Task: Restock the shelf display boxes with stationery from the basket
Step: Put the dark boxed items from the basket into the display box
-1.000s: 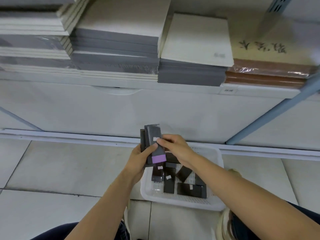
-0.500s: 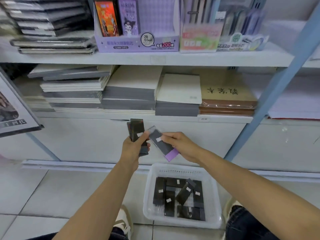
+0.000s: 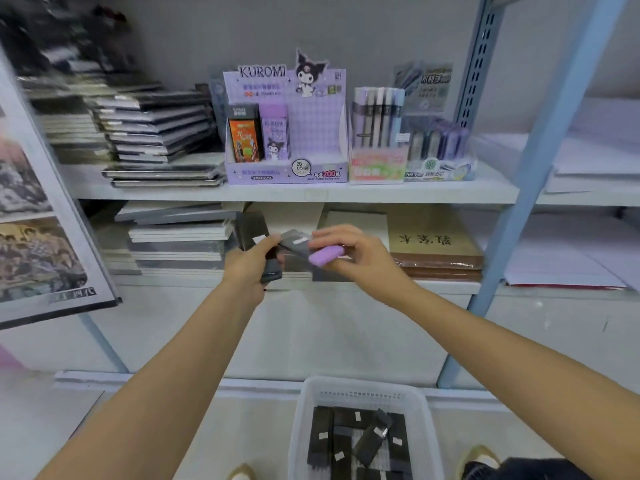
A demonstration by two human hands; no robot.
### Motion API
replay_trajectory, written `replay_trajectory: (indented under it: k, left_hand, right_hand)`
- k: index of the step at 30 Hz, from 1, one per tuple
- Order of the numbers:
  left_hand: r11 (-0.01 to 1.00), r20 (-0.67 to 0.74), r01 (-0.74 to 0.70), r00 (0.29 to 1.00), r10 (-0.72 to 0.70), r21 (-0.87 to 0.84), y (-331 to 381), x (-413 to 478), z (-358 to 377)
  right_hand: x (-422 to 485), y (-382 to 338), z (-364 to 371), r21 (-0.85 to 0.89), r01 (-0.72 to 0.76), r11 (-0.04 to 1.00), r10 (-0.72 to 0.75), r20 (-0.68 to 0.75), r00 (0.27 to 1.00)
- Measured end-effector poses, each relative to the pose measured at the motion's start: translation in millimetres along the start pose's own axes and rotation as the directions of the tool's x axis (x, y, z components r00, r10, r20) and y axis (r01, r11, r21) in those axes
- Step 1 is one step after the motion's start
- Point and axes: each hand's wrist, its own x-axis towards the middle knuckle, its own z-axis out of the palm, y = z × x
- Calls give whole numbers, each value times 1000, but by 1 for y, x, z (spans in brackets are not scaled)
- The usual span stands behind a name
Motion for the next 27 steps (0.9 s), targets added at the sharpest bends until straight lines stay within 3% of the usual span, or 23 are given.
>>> replay_trajectory:
  k: [4,10,16,27]
  left_hand:
    - [995,120,-93,989,88,34,29,-5,3]
    - [985,231,-166,958,171,-38,80,2,9]
    - [948,251,-317,921,298,36,108,26,2]
    - [919,247,-390,898,365,59,111,65,-16]
  right_hand:
    - [38,-31,-21,34,77,996,-67,-225,972]
    - [113,-71,-58,-59,125,990,-138,-355,925]
    - [180,-77,-72,-240,28,970,-87,-239,967]
    - [227,-52,-35,-424,66,903,-120,-102,988]
